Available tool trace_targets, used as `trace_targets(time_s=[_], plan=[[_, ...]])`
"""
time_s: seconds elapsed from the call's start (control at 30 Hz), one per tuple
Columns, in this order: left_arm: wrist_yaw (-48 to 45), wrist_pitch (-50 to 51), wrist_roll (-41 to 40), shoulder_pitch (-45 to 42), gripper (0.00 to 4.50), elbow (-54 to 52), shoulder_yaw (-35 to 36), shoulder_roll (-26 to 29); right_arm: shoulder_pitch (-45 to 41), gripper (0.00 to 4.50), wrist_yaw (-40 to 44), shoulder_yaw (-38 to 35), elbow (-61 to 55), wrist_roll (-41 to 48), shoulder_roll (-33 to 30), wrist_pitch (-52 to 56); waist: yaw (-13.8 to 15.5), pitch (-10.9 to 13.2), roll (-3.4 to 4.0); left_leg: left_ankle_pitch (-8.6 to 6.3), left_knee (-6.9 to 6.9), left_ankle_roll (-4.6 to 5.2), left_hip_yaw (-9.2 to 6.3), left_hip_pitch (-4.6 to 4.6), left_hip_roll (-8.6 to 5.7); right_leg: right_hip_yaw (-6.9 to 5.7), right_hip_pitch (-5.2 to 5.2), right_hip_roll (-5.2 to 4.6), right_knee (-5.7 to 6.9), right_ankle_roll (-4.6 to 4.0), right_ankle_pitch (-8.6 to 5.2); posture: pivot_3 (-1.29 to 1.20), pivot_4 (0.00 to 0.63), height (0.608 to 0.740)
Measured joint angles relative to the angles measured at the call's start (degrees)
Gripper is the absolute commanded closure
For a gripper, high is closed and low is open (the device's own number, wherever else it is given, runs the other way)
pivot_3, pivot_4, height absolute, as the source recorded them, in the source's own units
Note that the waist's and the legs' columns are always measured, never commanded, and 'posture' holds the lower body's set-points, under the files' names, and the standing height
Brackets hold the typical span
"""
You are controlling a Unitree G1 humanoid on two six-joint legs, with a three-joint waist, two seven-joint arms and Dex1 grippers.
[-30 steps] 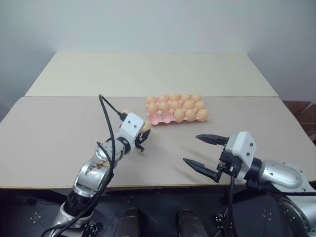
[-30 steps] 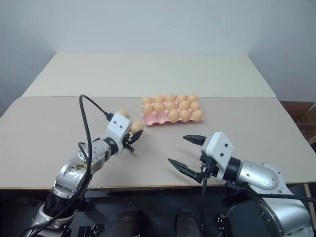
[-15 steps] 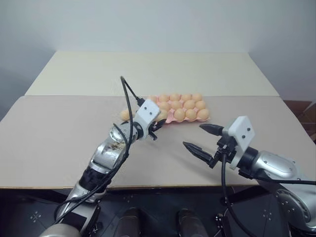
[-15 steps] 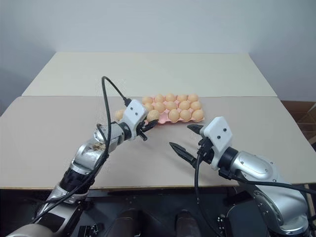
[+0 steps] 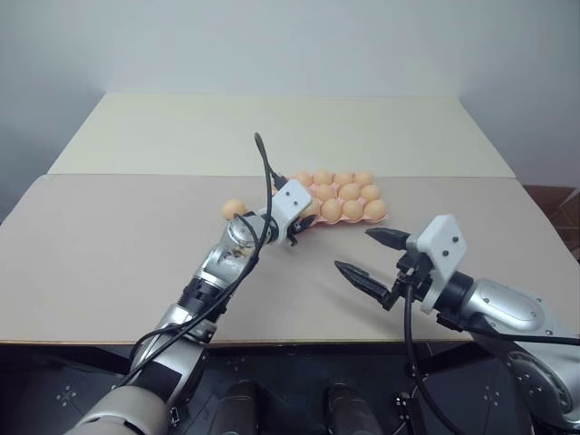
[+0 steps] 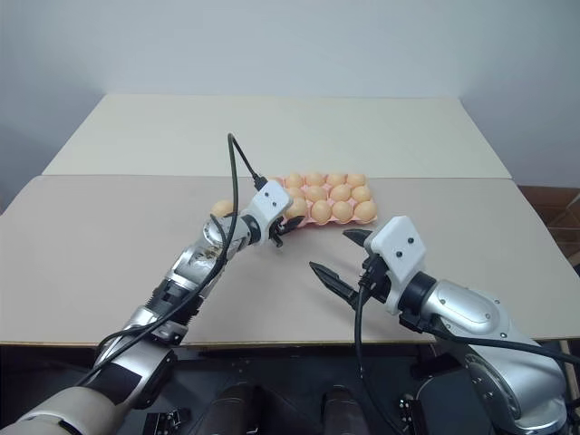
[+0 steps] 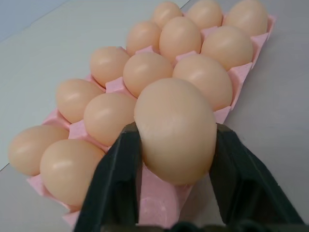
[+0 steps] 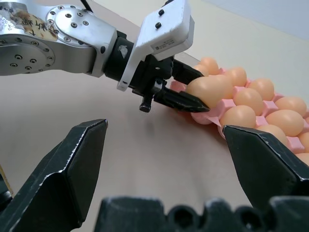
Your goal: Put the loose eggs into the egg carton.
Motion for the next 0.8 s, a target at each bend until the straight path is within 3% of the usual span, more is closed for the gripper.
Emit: trace_targets(time_s=[0.13,0.37,0.53,0.8], plan=[[0.3,-0.7,0.8,0.0,0.03,0.3,0.6,-0.2,0.3,0.0,-0.4,0.0,-0.5,0.0,0.0,0.1,0.0,0.0,0.0,0.0,0.0,0.0,0.0,0.0,0.0,0.0,0.0,0.0,0.0,0.0,0.0,0.0,0.15,0.74],[1.8,0.7,1.0,3.7,0.03,-12.1,3.5,0.7,1.5,0.0,-0.4,0.0,-1.1,0.2,0.0,0.2,-0.1,0.0,0.0,0.0,0.0,0.0,-0.03,-0.01,0.01,0.0,-0.01,0.0,0.01,0.0,0.0,0.0,0.15,0.74],[2.6,10.0,-0.5,13.3,0.03,-30.5,7.5,1.9,2.6,0.0,0.1,-0.3,-1.5,1.4,-1.2,0.2,-0.4,0.0,0.01,0.0,0.0,0.0,-0.08,0.05,0.03,0.01,0.03,0.0,0.06,0.0,0.0,0.0,0.15,0.74],[6.9,22.6,-2.2,24.0,0.03,-41.5,14.5,2.7,2.5,0.0,0.1,0.0,-1.5,1.6,-1.7,0.2,-0.6,0.0,0.0,0.0,0.32,0.0,-0.18,0.06,0.05,-0.01,0.1,0.0,0.21,0.02,0.03,0.0,0.15,0.74]])
